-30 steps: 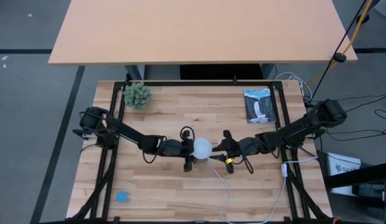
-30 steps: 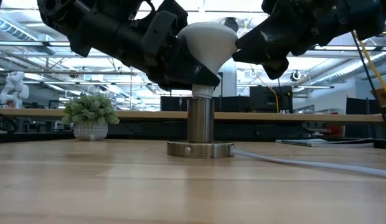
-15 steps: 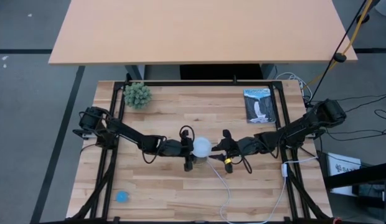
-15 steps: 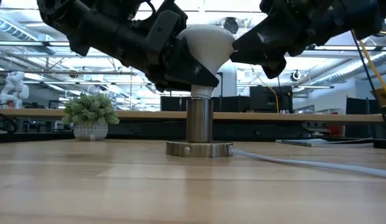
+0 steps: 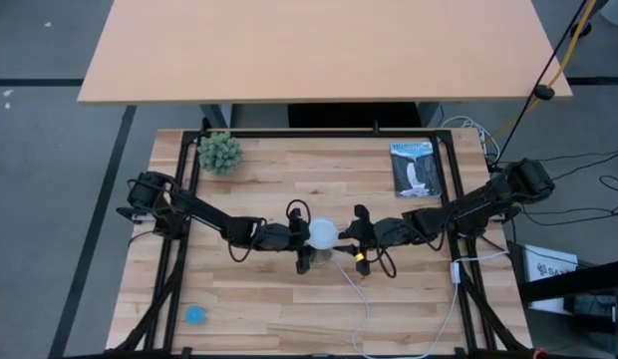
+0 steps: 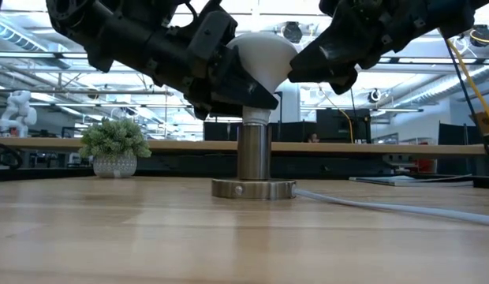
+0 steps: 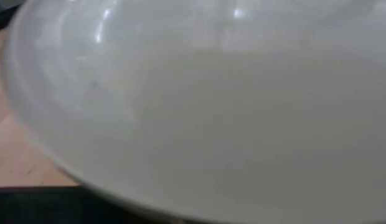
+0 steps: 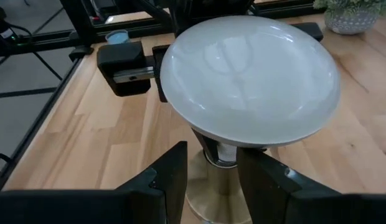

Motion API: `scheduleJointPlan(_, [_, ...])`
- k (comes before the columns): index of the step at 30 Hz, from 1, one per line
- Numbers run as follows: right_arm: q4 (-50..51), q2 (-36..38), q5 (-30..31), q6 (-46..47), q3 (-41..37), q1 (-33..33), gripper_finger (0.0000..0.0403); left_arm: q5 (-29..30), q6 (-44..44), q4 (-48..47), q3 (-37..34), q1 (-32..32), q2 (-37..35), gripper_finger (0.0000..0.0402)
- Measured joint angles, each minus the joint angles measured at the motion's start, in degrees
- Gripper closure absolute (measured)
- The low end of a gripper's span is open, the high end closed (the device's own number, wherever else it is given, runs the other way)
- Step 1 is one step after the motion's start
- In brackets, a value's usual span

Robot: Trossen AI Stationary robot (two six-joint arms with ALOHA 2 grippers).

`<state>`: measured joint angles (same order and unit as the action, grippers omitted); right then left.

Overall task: Screw lightbulb
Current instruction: Insert the white lightbulb into the desk lamp

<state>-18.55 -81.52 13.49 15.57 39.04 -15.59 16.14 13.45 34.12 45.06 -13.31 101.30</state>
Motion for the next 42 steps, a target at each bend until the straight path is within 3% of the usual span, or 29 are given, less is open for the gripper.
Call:
scheduleJointPlan(11, [0.7, 0.1, -0.1, 0.0, 0.0, 0.6, 0.0273, 0.0, 0.1, 0.1, 0.0, -0.1, 0.0, 0.0239])
scheduleJointPlan(22, [3.5, 0.7, 0.6, -0.2, 0.1, 1.0, 0.0273, -1.0, -0.2, 0.0, 0.1, 1.3, 0.0, 0.0184])
scheduleJointPlan(29, [6.9, 3.0, 3.3, -1.3, 0.1, 1.1, 0.0273, -0.6, -2.4, 1.5, 0.1, 1.8, 0.0, 0.0182])
scheduleJointPlan(42, [6.8, 2.7, 2.7, -7.1, 0.0, 0.9, 0.0273, -0.4, -8.6, 1.9, 0.1, -0.9, 0.0, 0.0181])
